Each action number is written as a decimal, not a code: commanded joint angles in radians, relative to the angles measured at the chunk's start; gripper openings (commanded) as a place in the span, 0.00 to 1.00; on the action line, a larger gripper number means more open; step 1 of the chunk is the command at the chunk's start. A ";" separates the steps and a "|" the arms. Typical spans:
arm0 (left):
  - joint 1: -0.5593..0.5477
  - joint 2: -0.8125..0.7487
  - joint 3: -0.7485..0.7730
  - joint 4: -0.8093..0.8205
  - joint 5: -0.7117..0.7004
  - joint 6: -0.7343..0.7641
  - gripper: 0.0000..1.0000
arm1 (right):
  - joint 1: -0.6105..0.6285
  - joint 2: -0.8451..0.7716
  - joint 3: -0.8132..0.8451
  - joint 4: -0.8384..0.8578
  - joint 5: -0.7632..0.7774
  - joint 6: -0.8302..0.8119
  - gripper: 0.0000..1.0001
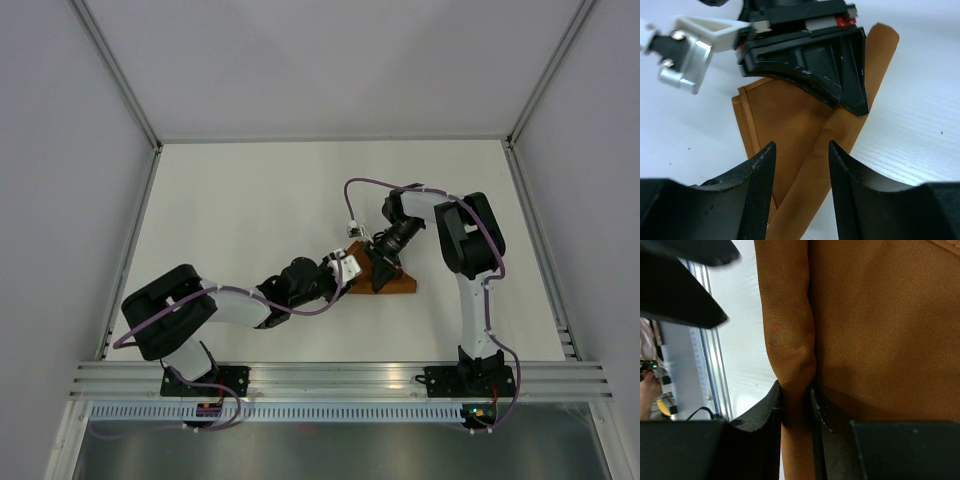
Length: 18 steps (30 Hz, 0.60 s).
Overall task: Fold the napkin, place the utensils inside, and roll it up
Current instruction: Roll the napkin with the utensil
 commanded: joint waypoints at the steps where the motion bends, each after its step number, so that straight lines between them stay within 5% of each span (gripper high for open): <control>1: -0.052 0.076 0.079 -0.065 -0.009 0.176 0.53 | 0.007 0.094 0.006 0.090 0.146 -0.065 0.00; 3: -0.072 0.107 0.096 -0.085 -0.018 0.207 0.53 | 0.004 0.104 0.014 0.087 0.149 -0.059 0.01; 5: -0.095 0.139 0.106 -0.098 -0.015 0.233 0.64 | 0.006 0.108 0.025 0.089 0.151 -0.051 0.00; 18: -0.123 0.257 0.183 -0.151 -0.040 0.296 0.62 | 0.004 0.133 0.056 0.075 0.159 -0.038 0.00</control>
